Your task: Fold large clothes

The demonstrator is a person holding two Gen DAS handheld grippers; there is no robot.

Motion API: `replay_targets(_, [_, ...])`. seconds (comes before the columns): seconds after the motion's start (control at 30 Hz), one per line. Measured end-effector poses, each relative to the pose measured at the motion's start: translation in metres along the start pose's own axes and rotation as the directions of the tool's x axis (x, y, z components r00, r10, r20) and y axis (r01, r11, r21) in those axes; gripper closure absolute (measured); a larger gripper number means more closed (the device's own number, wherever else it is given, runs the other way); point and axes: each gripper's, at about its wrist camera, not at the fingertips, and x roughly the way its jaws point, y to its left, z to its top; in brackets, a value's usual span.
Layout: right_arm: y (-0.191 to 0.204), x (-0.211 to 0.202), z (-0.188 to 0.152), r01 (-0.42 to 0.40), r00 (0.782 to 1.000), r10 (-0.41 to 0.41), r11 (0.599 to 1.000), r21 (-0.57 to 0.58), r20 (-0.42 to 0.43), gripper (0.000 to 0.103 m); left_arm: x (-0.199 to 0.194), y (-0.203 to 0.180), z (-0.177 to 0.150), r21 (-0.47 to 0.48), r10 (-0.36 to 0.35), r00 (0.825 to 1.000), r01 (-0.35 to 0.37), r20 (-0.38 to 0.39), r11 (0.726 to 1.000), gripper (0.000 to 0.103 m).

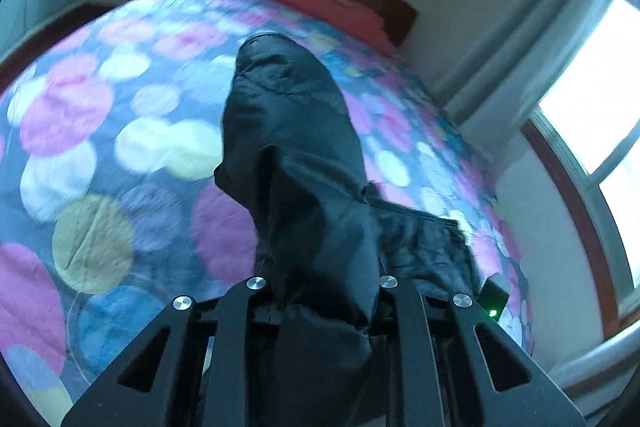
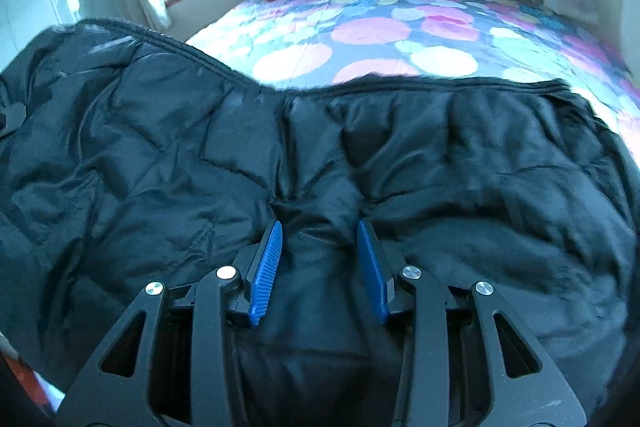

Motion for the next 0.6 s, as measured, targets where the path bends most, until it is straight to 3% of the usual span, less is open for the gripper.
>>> replay_targets(0.2, [-0.053, -0.056, 0.005, 0.036, 0.997, -0.038, 0.999, 0.029, 0.065, 0.058, 0.015, -0.089, 0.001, 0.129, 0.042, 0.999, -0.043, 0.013, 0.991, 0.083])
replay_targets(0.4, [-0.119, -0.101, -0.003, 0.146, 0.984, -0.153, 0.987, 0.071, 0.097, 0.054, 0.073, -0.170, -0.022, 0.231, 0.039, 0.997, -0.023, -0.066, 0.973, 0.083])
replay_targets(0.6, [-0.180, -0.125, -0.016, 0.230, 0.968, -0.242, 0.962, 0.144, 0.072, 0.053, 0.137, -0.202, -0.058, 0.225, 0.038, 0.987, -0.001, -0.158, 0.974, 0.083])
